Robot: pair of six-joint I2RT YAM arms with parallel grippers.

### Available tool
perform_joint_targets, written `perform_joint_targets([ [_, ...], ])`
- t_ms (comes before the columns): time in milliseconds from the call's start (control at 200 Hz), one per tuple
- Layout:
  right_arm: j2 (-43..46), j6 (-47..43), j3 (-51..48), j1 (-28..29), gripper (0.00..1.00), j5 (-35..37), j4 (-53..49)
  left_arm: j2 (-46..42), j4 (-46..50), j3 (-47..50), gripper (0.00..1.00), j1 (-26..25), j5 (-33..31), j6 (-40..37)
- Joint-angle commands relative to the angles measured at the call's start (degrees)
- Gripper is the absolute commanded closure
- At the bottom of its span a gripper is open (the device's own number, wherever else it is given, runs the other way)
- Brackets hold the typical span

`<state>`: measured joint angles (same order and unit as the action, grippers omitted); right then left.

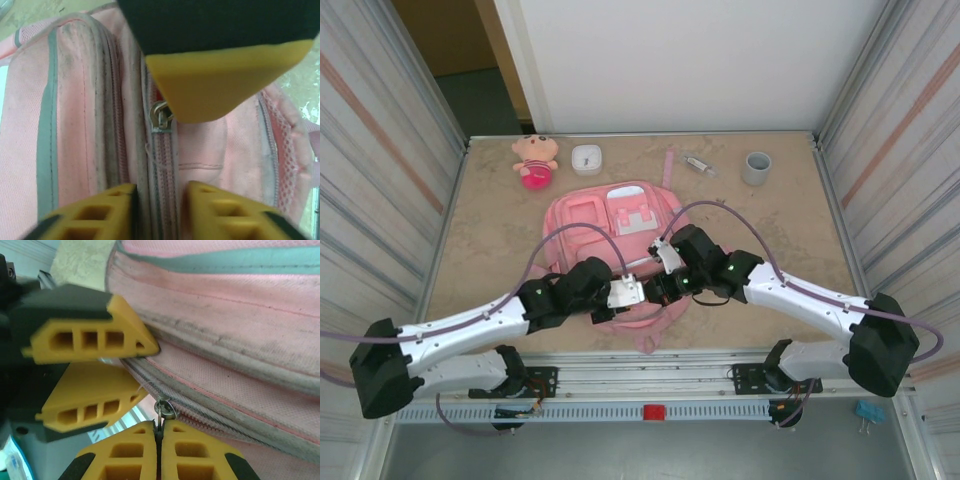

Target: Pack the student bag

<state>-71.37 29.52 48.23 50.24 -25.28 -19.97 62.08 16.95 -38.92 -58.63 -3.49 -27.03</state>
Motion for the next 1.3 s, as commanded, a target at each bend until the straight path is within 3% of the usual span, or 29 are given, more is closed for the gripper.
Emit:
perform_joint_targets([
  [0, 2.31, -1.01, 2.00, 0.10, 1.00, -2.06, -0.81, 0.92, -3.24, -1.38, 0.85, -0.07, -2.49, -1.18],
  [120, 3.31, -1.23, -0.53, -4.57, 1.00, -2.34, -1.39, -1.60, -3.05, 0.40, 0.94, 0.05, -1.78, -1.86],
  [356, 3.27, -4.38, -4.04, -17.48, 1.00, -5.78, -2.36, -10.91, 3.65, 3.70, 0.93, 1.64, -4.42, -2.42],
  [556, 2.66, -3.73, -2.55, -15.02, 1.00, -10.84, 0.41, -14.35, 8.08, 4.30, 0.89, 2.38, -7.69, -2.42],
  [616, 2.61, -3.87, -1.49, -12.24, 1.00, -10.50, 0.15, -13.99, 7.67, 3.92, 0.84, 2.38, -7.29, -2.25],
  [702, 2.56, -3.70, -0.22, -9.10, 1.00, -9.81, -0.04, -12.69, 6.85, 2.23, 0.61, 2.38, -4.19, -1.18],
  [792, 3.04, -2.99, 0.61, -6.76, 1.00, -9.48, 0.03, -10.43, 4.63, -0.23, 0.46, 1.74, -1.25, 0.87],
  [977, 3.69, -1.69, 1.08, -4.81, 1.00, -9.33, 0.85, -4.14, -1.69, -3.26, 0.39, -1.51, 0.44, 0.99],
  [1117, 3.79, -1.61, 1.34, -3.94, 1.00, -9.69, 0.80, 0.35, -4.09, -4.24, 0.41, -1.79, 0.04, -0.04],
  [1298, 4.75, -3.06, 0.54, -4.91, 1.00, -8.80, -0.48, 1.57, -4.93, -3.13, 0.74, -1.73, -1.51, -1.97],
])
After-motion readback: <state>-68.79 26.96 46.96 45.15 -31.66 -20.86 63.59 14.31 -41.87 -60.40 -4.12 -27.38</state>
